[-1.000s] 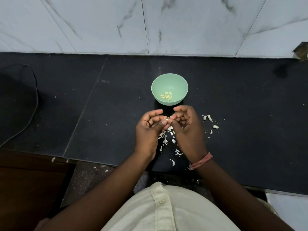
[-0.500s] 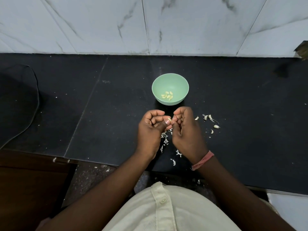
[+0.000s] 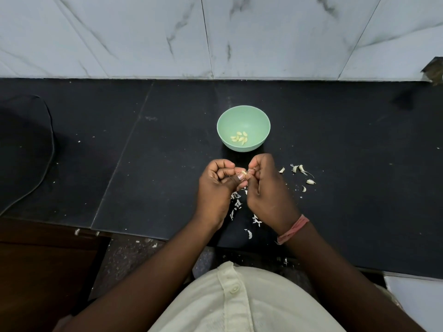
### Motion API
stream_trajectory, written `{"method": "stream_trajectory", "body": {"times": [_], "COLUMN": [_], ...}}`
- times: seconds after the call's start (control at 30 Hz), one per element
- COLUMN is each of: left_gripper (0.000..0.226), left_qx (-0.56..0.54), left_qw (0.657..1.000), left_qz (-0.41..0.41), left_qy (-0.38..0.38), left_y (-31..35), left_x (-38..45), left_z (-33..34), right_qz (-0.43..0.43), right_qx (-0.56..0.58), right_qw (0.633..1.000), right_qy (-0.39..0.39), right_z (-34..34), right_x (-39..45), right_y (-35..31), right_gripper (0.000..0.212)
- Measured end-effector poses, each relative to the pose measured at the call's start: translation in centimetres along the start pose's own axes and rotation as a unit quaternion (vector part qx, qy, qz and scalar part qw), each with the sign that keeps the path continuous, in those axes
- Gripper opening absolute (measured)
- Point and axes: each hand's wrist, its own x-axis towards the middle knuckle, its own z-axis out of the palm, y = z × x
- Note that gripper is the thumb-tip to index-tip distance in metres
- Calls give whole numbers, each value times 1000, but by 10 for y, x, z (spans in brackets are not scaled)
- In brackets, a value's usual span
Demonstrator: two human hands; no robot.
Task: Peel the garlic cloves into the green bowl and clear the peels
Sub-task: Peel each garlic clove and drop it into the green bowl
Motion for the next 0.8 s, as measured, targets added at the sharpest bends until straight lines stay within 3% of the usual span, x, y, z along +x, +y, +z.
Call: {"method": "stream_trajectory", "body": {"times": [0.23,0.5,0.67,0.8], "left_gripper": [26,26,27,21], "left_qx": [55,95,10,-121], "left_qw": [997,992,999,988], "left_qz": [19,51,4,-83], "left_qy": [-46,-67,-51,-44], "left_y": [6,6,3,2], "left_x": [2,3,2,0], "left_z": [-5,-9,-8,-9], "right_qz": [-21,0,97,158], "right_qx": [-8,20,150,128], "right_qw": [998,998,983,979], "right_qy": [-60,-61,-35,11], "right_z": [-6,-4,-7,-8], "right_x": [1,0,2,3], "right_y": [3,1,-7,-3], "right_gripper": [24,19,18,17]}}
